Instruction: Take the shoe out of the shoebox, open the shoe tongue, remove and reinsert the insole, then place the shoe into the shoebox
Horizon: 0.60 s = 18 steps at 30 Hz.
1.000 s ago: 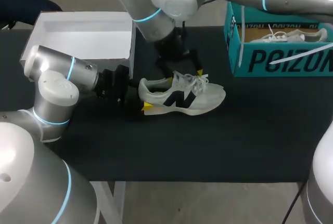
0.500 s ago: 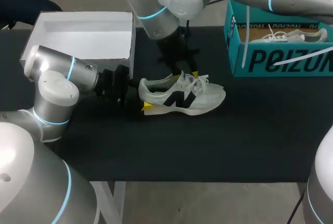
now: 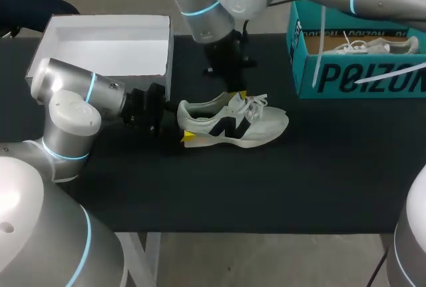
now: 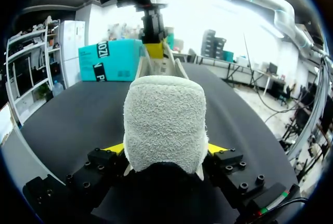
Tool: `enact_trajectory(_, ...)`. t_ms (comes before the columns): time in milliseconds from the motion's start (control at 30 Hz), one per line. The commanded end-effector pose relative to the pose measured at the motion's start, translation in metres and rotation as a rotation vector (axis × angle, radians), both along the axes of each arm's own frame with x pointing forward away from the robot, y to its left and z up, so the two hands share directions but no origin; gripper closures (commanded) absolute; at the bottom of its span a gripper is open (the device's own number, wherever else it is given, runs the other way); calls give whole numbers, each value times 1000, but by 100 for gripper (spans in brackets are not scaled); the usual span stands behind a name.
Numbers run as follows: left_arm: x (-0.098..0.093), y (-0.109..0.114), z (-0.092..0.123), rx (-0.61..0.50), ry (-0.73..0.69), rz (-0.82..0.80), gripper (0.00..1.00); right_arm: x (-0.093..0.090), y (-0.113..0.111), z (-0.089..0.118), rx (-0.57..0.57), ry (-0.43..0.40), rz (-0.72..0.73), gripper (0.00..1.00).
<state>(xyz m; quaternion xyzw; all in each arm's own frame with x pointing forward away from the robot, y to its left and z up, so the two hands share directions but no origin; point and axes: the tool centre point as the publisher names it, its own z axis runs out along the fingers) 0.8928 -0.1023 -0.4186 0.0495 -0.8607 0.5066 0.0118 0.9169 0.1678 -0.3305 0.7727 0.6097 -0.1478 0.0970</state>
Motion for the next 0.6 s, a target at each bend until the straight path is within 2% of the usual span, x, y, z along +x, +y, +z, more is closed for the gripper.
enact_trajectory(33,0,-1,-1,4,2,-1,100,-2,-9,-1,52,-1,-11,100)
enact_trajectory(300,0,-1,-1,4,2,-1,100,-5,-27,-3,216,-10,-70,100)
enact_trajectory(600,0,-1,-1,4,2,-1,100,-10,-49,2,298,-41,-120,100)
